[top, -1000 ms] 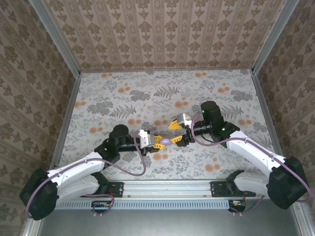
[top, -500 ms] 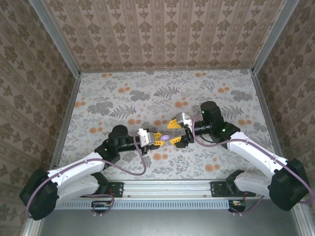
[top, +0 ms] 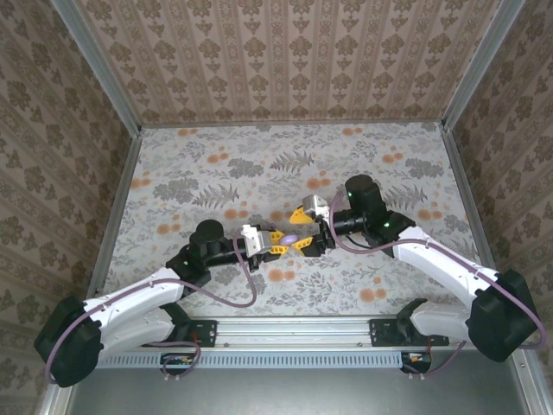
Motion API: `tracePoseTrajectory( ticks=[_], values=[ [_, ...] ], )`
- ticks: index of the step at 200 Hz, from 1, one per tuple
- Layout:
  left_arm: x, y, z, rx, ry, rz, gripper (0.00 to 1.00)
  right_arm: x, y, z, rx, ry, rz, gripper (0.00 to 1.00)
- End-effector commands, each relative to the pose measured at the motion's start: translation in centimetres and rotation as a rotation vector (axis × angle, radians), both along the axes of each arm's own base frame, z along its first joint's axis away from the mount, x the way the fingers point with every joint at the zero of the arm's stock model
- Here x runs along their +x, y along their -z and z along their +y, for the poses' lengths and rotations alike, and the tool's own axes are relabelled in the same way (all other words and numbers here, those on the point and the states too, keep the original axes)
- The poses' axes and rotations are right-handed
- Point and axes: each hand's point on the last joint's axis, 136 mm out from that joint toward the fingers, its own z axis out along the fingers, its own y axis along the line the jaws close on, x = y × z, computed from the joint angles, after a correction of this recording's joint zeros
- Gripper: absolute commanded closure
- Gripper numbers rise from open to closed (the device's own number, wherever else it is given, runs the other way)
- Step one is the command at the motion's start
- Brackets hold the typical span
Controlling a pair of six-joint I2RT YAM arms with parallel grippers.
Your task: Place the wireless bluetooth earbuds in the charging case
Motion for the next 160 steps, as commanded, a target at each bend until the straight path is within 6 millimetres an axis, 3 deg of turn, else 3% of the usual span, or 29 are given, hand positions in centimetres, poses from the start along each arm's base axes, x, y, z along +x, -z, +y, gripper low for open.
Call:
tracePoseTrajectory(
  ticks=[1,66,112,160],
  values=[
    [-0.2,-1.6,0.0,-0.045,0.011,-0.022,0.95,1.0,-0.7,0.2,-0.015,0.032,-0.036,0.31],
    [-0.2,-1.2,0.0,-0.03,0.013,-0.015,0.95,3.7,-2.8,-1.1,0.034,0.121,-0.057,0.33],
    [0.0,-1.3,0.2,-0.037,-0.001,-0.015,0.95,5.4,-3.0,-2.2,0.029,0.198,-0.045,0.35],
    [1.7,-0.8,0.8,-0.039,-0.103,0.01,0.96,6.4,-3.9,-3.0,0.035,0.311,0.006,0.35]
  ],
)
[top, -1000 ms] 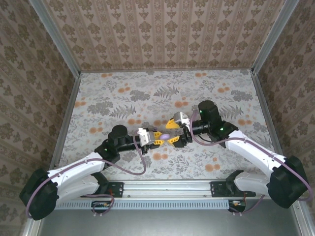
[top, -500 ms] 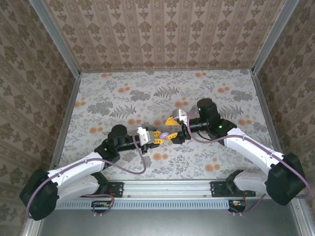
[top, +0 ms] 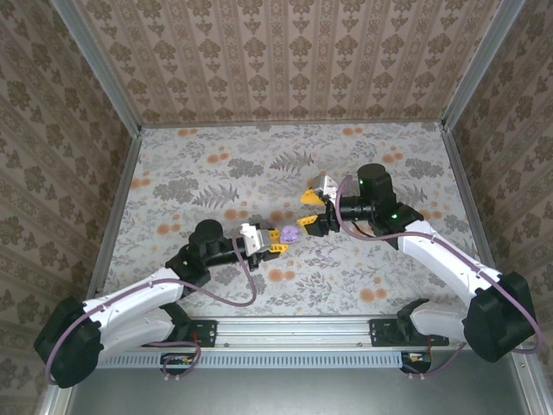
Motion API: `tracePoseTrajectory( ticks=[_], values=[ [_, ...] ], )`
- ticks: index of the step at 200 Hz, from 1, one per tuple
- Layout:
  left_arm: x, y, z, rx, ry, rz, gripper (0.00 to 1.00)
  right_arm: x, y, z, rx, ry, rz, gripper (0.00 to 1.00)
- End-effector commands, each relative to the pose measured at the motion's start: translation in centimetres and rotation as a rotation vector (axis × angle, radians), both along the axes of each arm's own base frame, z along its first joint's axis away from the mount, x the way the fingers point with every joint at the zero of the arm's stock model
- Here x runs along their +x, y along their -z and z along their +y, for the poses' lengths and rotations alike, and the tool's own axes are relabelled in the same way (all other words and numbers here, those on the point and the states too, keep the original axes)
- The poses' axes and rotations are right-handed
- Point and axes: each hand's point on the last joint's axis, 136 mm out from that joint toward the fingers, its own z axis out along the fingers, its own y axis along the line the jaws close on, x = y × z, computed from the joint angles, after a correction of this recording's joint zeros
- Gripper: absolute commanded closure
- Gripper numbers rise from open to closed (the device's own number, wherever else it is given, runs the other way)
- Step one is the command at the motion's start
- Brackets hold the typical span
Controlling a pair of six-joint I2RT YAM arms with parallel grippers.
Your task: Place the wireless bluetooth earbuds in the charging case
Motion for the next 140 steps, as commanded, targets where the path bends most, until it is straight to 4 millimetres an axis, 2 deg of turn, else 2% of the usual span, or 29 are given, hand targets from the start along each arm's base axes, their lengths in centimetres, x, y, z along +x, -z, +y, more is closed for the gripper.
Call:
tracePoseTrajectory(
  ticks=[1,23,61,80,108,128,132,140],
  values=[
    [1.2,-0.6,0.6,-0.032,-0.079,0.008,0.96,1.4,-2.2,-0.6,0.029,0.107,0.013,0.35],
    [3.1,0.0,1.5,-0.028,-0.195,0.032,0.96,2.8,-2.0,-1.4,0.002,0.237,0.118,0.35],
    [7.0,1.4,4.7,-0.043,-0.44,0.12,0.96,4.8,1.5,-3.5,-0.112,0.506,0.416,0.35],
    [8.7,1.7,6.8,-0.068,-0.567,0.164,0.96,4.9,2.5,-3.4,-0.127,0.561,0.55,0.35],
    [10.0,2.2,9.3,-0.076,-0.684,0.217,0.96,4.7,3.8,-3.1,-0.159,0.62,0.676,0.33],
    [10.4,3.1,10.8,-0.056,-0.748,0.254,0.96,3.9,4.9,-3.5,-0.257,0.652,0.747,0.33],
    [10.5,3.3,11.1,-0.051,-0.759,0.261,0.96,3.9,5.9,-3.6,-0.297,0.66,0.774,0.34],
    [10.6,3.6,11.6,-0.046,-0.782,0.272,0.96,3.5,6.6,-3.9,-0.358,0.666,0.797,0.34]
  ],
)
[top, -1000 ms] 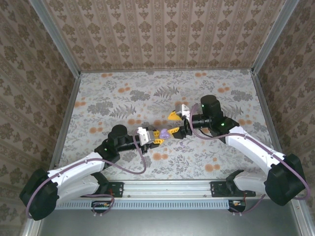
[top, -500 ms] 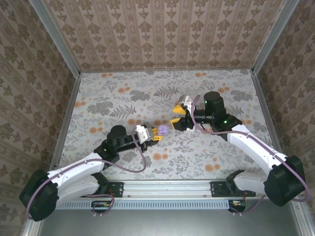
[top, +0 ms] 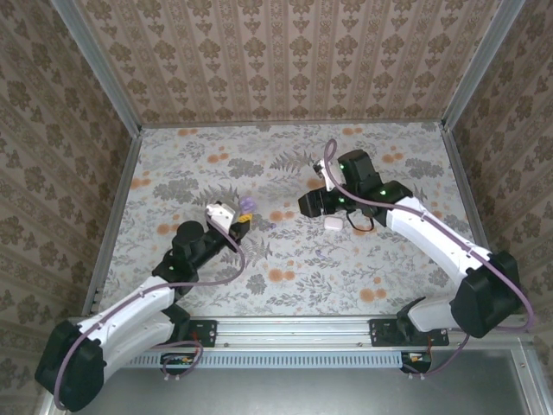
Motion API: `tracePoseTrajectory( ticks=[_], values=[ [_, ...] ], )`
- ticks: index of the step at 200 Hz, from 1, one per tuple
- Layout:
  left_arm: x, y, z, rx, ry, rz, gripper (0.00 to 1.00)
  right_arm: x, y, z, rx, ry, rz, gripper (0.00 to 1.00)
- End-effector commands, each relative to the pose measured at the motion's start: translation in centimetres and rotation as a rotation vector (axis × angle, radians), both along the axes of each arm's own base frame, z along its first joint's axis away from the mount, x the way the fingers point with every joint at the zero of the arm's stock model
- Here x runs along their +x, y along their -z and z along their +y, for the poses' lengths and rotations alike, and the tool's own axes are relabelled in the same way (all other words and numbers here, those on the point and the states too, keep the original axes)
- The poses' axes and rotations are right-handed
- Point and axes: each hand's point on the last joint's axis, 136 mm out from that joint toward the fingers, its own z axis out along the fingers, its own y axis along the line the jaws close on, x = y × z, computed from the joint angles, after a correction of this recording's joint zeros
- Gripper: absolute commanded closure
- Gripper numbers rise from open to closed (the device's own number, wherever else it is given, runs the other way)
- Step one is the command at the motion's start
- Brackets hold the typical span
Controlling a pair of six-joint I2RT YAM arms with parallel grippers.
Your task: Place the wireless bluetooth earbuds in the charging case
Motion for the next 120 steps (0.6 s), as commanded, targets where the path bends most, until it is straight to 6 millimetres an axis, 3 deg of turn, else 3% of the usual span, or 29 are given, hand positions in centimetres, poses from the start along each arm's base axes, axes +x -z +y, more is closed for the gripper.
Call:
tracePoseTrajectory(
  ticks=[1,49,72,120],
  values=[
    [0.7,1.6,2.2,-0.002,-0.11,0.085,0.96,-1.3,2.2,-1.5,-0.14,0.065,0.182,0.35],
    [0.3,2.8,2.6,0.027,-0.107,0.135,0.95,-5.0,6.4,-3.2,-0.396,-0.125,0.344,0.39],
    [0.3,3.4,2.5,0.048,-0.096,0.146,0.95,-6.2,9.3,-3.8,-0.484,-0.203,0.433,0.42],
    [0.5,3.8,1.9,0.066,-0.065,0.165,0.95,-7.2,13.8,-3.5,-0.616,-0.333,0.519,0.47]
  ],
)
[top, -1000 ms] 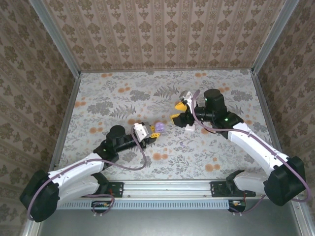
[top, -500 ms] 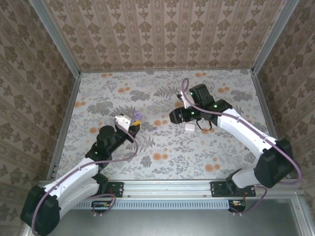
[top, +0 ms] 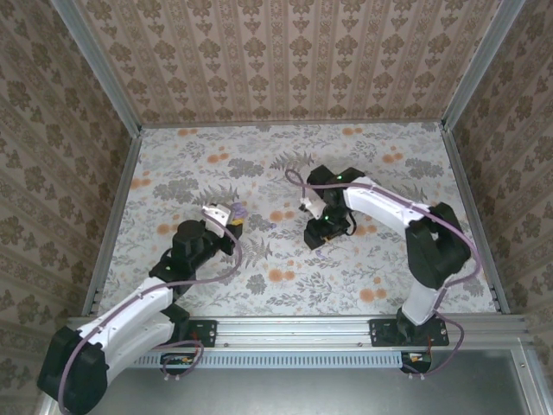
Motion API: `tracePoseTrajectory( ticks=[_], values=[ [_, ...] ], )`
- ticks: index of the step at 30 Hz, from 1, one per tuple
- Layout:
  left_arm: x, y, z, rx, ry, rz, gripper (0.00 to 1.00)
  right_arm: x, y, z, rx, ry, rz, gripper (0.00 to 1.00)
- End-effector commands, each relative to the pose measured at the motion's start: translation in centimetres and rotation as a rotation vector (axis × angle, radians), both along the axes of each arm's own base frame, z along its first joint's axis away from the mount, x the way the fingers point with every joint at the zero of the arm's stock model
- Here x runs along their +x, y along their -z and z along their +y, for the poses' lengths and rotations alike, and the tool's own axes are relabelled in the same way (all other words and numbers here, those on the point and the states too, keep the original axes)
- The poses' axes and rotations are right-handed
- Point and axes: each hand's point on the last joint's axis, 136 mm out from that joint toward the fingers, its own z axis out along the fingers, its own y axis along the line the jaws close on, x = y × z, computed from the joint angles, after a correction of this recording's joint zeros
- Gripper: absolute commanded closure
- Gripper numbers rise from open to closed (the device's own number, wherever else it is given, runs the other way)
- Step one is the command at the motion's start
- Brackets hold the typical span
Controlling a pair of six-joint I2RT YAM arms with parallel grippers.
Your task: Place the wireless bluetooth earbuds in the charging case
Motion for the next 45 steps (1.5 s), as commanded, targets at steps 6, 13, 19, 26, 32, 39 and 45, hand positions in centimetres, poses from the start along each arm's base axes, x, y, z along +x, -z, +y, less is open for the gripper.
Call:
tracePoseTrajectory(
  ticks=[6,13,19,26,32,39,45],
  values=[
    [0.1,0.2,-0.6,0.003,0.032,0.024,0.95,-0.7,2.7,-0.4,-0.117,-0.153,0.041,0.5],
    [0.2,0.4,-0.7,0.002,0.035,0.042,0.95,0.3,4.1,-0.3,-0.144,-0.178,0.018,0.55],
    [0.3,0.4,-0.8,0.008,0.038,0.046,0.95,1.1,4.5,0.4,-0.13,-0.179,0.001,0.57],
    [0.2,0.2,-0.9,0.014,0.05,0.055,0.95,1.3,5.4,0.7,-0.129,-0.18,0.011,0.6],
    [0.1,0.0,-1.2,0.006,0.066,0.05,0.95,1.2,5.8,0.2,-0.161,-0.178,0.024,0.62],
    [0.1,-0.1,-1.3,0.003,0.072,0.048,0.94,1.1,6.6,-0.4,-0.191,-0.177,0.027,0.68],
    [0.0,-0.1,-1.4,-0.004,0.079,0.053,0.94,1.3,6.7,-0.4,-0.194,-0.169,0.019,0.74]
  ],
)
